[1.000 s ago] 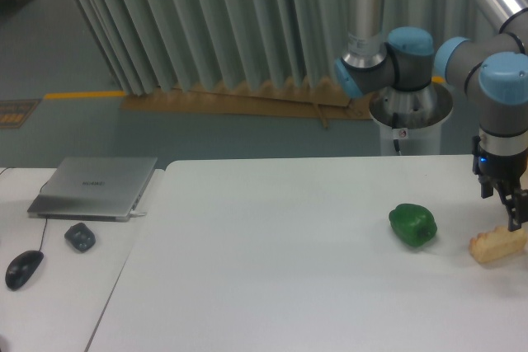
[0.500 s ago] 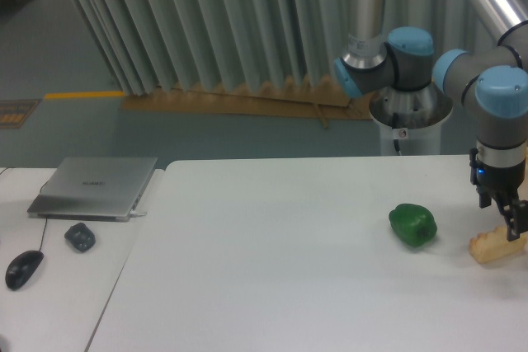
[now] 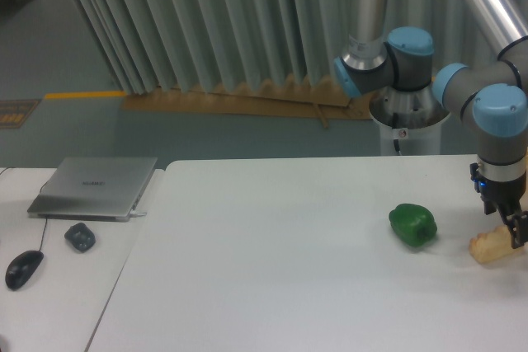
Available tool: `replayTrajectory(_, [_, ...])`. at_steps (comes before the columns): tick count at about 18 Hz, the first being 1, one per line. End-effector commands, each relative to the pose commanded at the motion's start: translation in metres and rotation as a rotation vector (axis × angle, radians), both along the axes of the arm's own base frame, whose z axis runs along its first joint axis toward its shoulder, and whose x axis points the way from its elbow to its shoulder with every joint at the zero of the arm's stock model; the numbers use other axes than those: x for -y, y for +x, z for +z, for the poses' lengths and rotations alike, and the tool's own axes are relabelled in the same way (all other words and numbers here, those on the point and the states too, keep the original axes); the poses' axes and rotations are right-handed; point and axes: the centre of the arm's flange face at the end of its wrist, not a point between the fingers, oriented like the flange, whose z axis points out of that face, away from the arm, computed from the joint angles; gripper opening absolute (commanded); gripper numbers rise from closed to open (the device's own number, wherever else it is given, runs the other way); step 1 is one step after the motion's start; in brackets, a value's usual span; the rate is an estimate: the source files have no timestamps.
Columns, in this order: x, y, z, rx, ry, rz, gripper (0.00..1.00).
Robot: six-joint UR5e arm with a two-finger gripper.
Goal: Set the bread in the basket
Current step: 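Close the gripper on the bread and lift it slightly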
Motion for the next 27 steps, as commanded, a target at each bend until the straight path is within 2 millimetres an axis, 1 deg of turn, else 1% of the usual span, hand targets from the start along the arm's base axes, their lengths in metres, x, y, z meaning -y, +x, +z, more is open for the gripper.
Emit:
replayTrajectory(4, [-0.005,0.004,-0.009,-0.029,-0.067,0.002,0.99])
replayTrajectory(5, [-0.008,0.002,-0.013,-0.025,-0.07,0.005,0.99])
replayTrajectory(10, [-0.012,-0.004,-0.023,-0.016,-0.077,0.008,0.99])
replayTrajectory(13, [-0.014,-0.006,-0.022,-0.02,-0.075,0.007,0.98])
replayTrajectory(14, [-0.013,-0.006,-0.022,-0.018,-0.076,0.007,0.95])
replayTrajectory(16, [-0.013,-0.006,-0.022,-0.017,-0.077,0.008,0.62])
replayTrajectory(17, [-0.013,-0.006,-0.022,-0.016,-0.077,0.008,0.43])
replayTrajectory(18, [-0.013,-0.006,-0.021,-0.017,-0.077,0.007,0.32])
replayTrajectory(19, [-0.013,-0.006,-0.02,-0.018,-0.076,0.008,0.27])
replayTrajectory(20, [-0.013,-0.005,-0.02,-0.018,-0.076,0.008,0.24])
replayTrajectory(22, [-0.013,-0.004,-0.016,-0.022,-0.073,0.008,0.13])
replayTrajectory(24, [-0.014,-0.004,-0.015,-0.027,-0.067,0.031,0.06])
replayTrajectory(25, [-0.014,-0.004,-0.014,-0.029,-0.062,0.049,0.04])
replayTrajectory(27, [-0.018,-0.008,-0.001,-0.047,-0.035,0.066,0.04])
